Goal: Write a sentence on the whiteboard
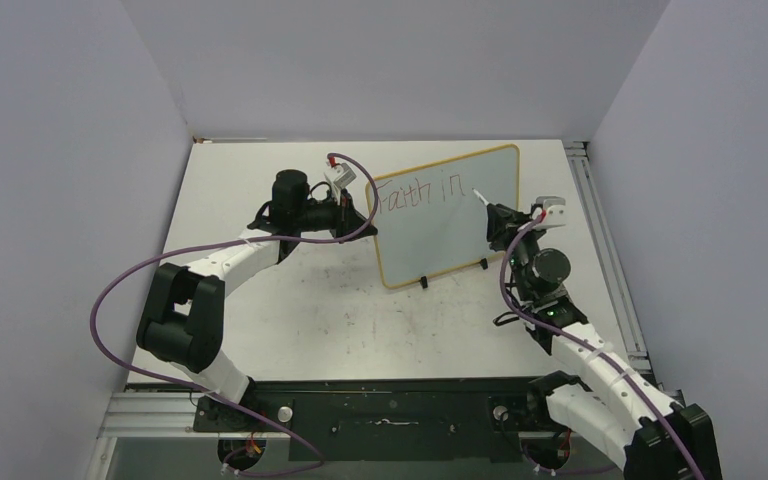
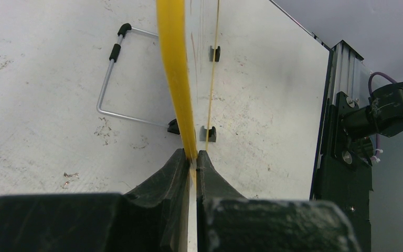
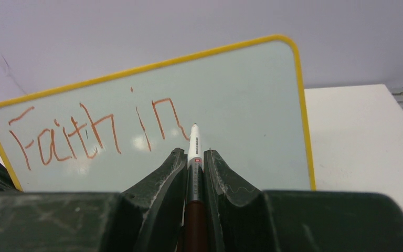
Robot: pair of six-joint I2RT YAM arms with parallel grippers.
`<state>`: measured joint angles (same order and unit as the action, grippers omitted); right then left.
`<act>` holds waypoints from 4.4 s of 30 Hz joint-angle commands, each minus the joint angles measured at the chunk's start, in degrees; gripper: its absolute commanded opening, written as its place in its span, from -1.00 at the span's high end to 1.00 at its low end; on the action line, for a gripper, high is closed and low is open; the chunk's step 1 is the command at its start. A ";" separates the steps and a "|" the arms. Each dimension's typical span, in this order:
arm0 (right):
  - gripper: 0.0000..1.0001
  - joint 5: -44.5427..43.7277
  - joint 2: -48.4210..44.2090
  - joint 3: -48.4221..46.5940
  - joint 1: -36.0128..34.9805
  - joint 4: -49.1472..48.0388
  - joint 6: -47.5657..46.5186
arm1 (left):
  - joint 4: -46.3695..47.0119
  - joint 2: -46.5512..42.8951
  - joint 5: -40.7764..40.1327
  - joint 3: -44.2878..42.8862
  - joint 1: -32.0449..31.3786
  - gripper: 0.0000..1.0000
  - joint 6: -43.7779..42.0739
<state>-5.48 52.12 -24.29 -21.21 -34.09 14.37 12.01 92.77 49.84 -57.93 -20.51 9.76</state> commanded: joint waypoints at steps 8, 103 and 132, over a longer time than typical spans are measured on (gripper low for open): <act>0.89 8.41 -5.19 -5.63 0.59 4.83 -2.23 | -0.76 -0.06 1.48 -2.65 0.03 1.00 -0.97; 0.89 2.87 2.56 7.00 -13.42 -2.49 2.91 | -0.78 -0.22 1.58 -2.69 -0.05 1.00 -0.88; 0.89 5.02 4.28 4.85 -13.44 -4.61 2.72 | -0.67 -0.05 1.75 -2.80 -0.05 1.00 -0.79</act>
<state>-1.08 57.06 -19.05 -34.59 -38.39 16.97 11.33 92.79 49.69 -58.28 -20.51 9.15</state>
